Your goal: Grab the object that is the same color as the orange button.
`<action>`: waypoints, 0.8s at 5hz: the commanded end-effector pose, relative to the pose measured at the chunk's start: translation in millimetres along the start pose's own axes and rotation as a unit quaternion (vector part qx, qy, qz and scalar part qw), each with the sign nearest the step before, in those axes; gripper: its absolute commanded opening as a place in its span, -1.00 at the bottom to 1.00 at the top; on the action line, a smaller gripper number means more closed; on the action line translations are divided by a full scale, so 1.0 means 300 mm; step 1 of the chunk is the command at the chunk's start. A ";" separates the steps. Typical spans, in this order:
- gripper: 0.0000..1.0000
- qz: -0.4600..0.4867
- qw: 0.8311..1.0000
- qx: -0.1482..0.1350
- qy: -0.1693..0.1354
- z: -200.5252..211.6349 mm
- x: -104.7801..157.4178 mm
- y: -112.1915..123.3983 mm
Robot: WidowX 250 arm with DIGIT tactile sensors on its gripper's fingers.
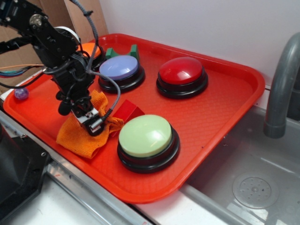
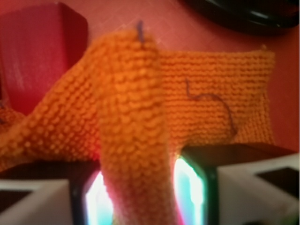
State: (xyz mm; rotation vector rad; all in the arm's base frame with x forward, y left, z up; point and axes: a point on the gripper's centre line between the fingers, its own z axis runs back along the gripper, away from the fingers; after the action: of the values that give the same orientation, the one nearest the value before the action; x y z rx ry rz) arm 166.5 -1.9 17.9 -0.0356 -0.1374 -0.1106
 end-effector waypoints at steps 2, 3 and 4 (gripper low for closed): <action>-1.00 0.019 0.999 0.025 0.014 0.041 0.016 0.024; -1.00 0.030 0.999 0.022 0.022 0.077 0.029 0.033; -1.00 0.034 0.998 0.028 0.051 0.205 0.068 0.057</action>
State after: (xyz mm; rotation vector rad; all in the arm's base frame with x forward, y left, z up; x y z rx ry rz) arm 171.5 13.5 72.7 0.0161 -0.0048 -0.0450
